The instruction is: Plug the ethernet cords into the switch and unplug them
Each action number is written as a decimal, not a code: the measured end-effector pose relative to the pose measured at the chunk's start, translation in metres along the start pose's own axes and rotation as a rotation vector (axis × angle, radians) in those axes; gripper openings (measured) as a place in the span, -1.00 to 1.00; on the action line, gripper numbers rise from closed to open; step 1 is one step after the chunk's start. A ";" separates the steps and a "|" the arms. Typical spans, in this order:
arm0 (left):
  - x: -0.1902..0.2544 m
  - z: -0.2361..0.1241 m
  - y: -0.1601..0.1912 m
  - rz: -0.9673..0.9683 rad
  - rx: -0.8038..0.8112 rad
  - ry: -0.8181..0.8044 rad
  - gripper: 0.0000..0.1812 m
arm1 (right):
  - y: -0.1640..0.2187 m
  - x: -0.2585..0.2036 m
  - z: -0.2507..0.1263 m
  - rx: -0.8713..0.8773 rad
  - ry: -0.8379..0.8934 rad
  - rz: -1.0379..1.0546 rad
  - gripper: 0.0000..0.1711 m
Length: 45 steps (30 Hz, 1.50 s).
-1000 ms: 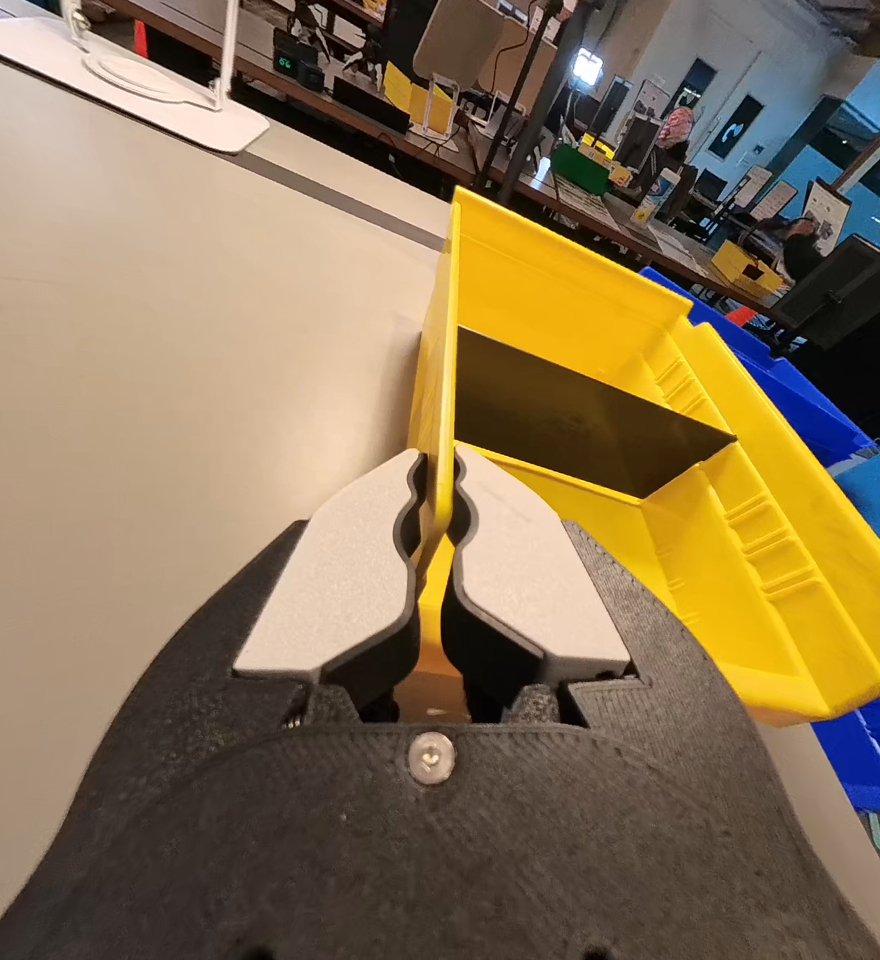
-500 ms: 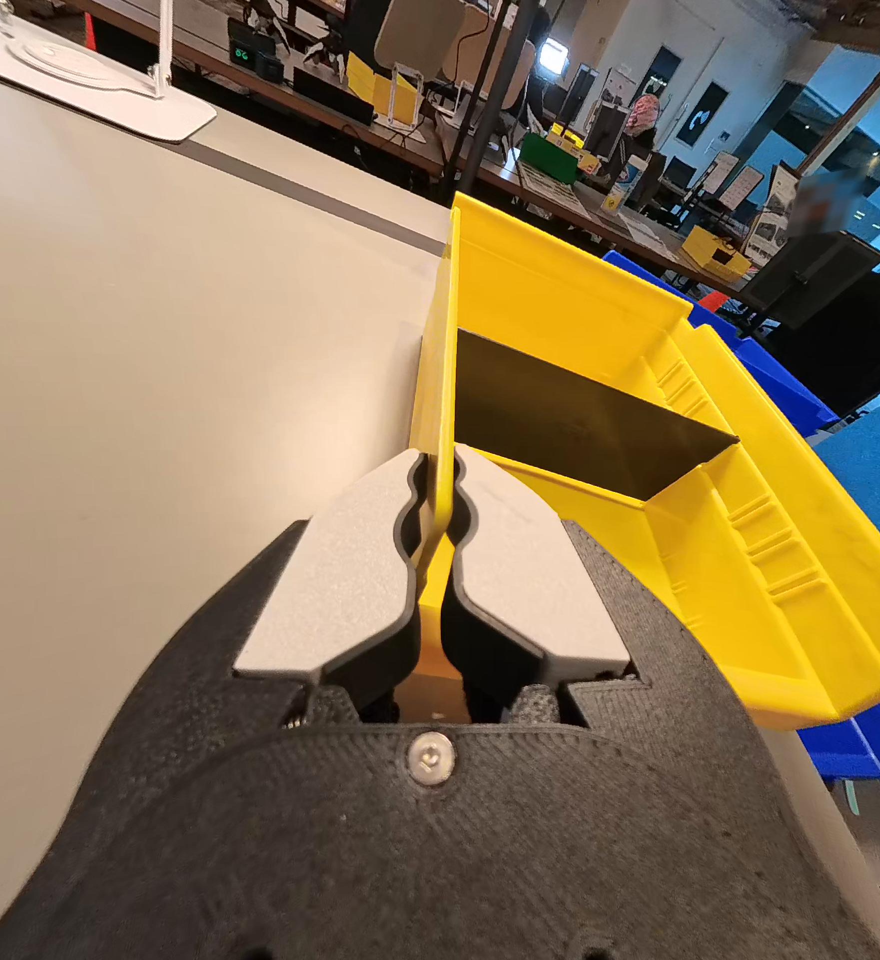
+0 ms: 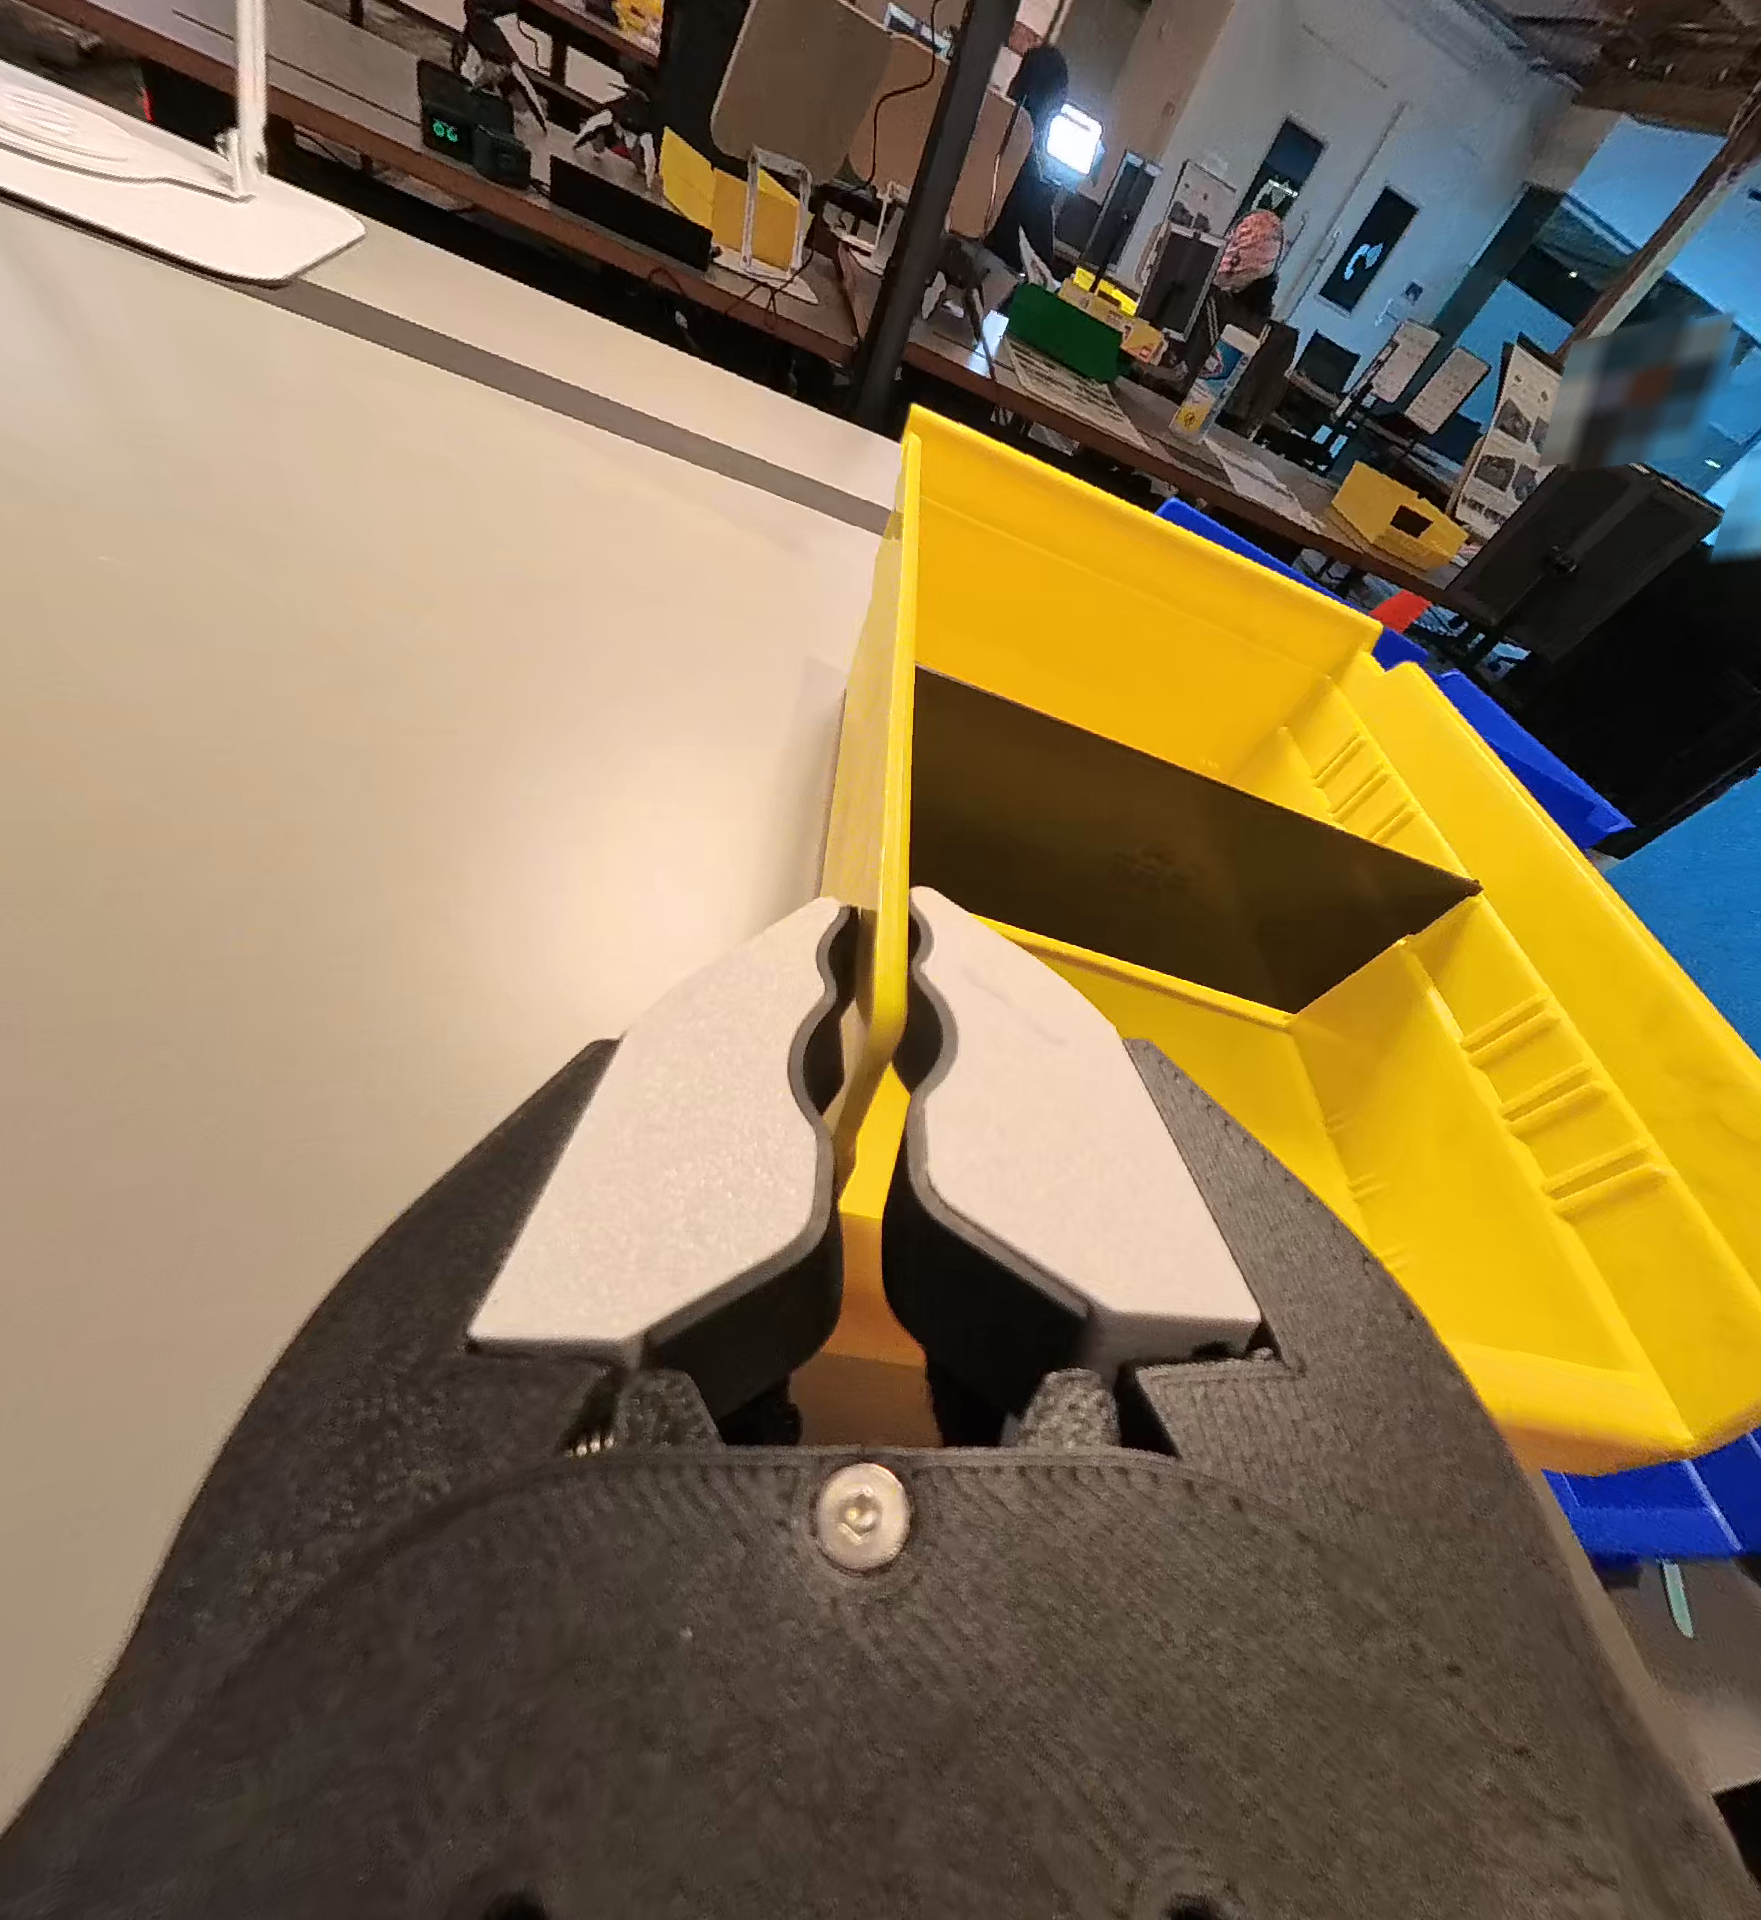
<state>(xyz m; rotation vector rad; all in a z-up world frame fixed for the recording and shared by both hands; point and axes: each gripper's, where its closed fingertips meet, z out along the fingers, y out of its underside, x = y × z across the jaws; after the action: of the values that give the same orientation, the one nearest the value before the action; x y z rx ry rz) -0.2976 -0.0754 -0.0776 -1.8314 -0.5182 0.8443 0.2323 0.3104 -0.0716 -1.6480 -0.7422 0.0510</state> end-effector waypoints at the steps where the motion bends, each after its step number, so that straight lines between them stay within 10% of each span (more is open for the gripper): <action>1: -0.001 0.000 0.000 -0.004 -0.002 -0.003 -0.91 | 0.001 0.002 0.000 0.002 -0.001 0.003 -0.93; 45: -0.042 0.045 0.004 0.048 0.035 0.102 -0.93 | 0.005 0.017 0.011 0.031 -0.075 0.008 -0.93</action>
<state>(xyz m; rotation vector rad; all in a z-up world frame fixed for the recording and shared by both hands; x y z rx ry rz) -0.3591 -0.0780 -0.0786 -1.8503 -0.3940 0.7829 0.2431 0.3283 -0.0726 -1.6270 -0.7884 0.1294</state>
